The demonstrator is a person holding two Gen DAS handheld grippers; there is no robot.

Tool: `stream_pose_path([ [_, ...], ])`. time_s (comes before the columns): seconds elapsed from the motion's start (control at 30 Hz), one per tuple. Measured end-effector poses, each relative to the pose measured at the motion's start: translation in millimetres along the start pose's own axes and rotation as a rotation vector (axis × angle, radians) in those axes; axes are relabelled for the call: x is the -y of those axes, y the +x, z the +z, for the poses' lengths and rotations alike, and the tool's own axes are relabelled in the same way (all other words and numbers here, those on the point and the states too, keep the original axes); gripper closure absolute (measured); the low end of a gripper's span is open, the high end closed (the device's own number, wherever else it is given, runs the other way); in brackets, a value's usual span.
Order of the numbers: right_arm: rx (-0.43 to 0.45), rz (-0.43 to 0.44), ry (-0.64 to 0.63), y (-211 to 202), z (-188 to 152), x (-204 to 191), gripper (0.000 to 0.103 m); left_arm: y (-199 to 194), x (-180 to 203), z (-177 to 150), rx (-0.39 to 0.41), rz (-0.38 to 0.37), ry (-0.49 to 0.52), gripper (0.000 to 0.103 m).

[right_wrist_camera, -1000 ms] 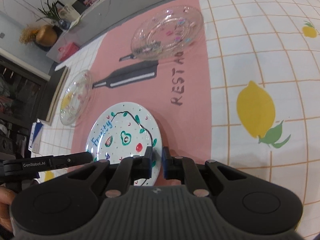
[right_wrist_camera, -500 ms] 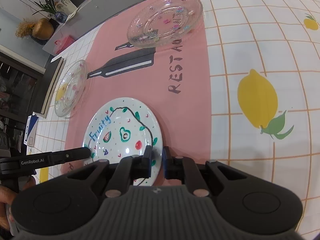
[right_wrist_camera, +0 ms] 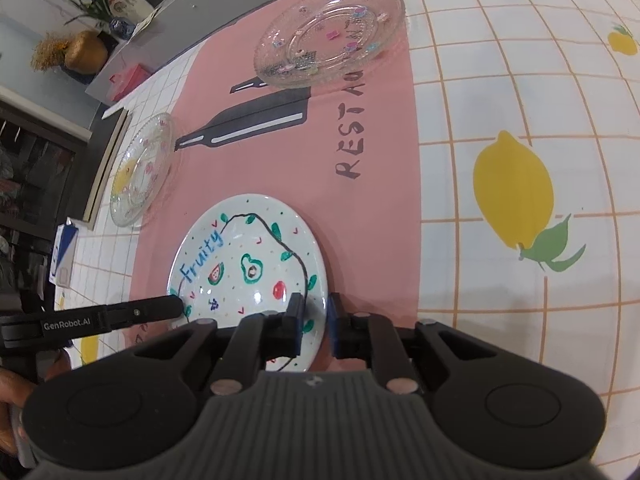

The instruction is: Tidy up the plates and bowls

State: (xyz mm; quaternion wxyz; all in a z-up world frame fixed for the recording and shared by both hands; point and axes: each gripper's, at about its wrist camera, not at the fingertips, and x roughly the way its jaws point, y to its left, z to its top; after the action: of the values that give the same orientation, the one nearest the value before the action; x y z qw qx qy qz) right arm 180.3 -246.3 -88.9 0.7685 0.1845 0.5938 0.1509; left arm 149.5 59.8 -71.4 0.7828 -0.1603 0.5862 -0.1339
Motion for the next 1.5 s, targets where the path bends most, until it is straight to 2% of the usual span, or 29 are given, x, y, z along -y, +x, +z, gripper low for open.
stream_pose_path([
  [0.03, 0.003, -0.005, -0.001, -0.7, 0.1, 0.0, 0.086, -3.7, 2.6, 1.4, 0.017, 0.040, 0.020, 0.079],
  [0.1, 0.014, -0.025, -0.010, -2.9, 1.2, 0.4, 0.083, -11.3, 4.2, 3.6, 0.049, 0.073, 0.044, 0.078],
  [0.27, 0.046, -0.041, 0.016, -12.5, 11.2, 11.6, 0.082, -21.8, -2.6, 13.1, 0.076, 0.002, 0.001, 0.077],
  [0.47, 0.101, 0.000, 0.073, -24.3, 36.7, 20.4, 0.077, -17.7, 7.1, 35.6, 0.085, -0.061, -0.019, 0.077],
  [0.67, 0.136, 0.000, 0.103, -21.7, 59.5, 25.8, 0.077, -8.8, 22.7, 59.5, 0.102, -0.072, 0.014, 0.077],
  [0.9, 0.222, 0.016, 0.164, -22.2, 92.7, 41.1, 0.077, 6.4, 38.7, 93.5, 0.096, -0.023, 0.044, 0.077],
  [1.07, 0.272, 0.017, 0.209, -18.4, 110.8, 53.3, 0.077, 24.5, 56.9, 118.1, 0.083, -0.015, 0.076, 0.076],
  [1.3, 0.313, 0.013, 0.242, -13.8, 126.6, 67.0, 0.077, 42.2, 67.5, 148.0, 0.104, -0.027, 0.073, 0.073],
  [1.37, 0.328, 0.013, 0.248, -12.1, 129.9, 70.8, 0.077, 46.3, 65.2, 154.5, 0.115, -0.031, 0.054, 0.069],
  [1.5, 0.335, 0.030, 0.285, -2.3, 130.6, 79.8, 0.077, 57.6, 54.6, 166.1, 0.126, -0.025, 0.020, 0.069],
])
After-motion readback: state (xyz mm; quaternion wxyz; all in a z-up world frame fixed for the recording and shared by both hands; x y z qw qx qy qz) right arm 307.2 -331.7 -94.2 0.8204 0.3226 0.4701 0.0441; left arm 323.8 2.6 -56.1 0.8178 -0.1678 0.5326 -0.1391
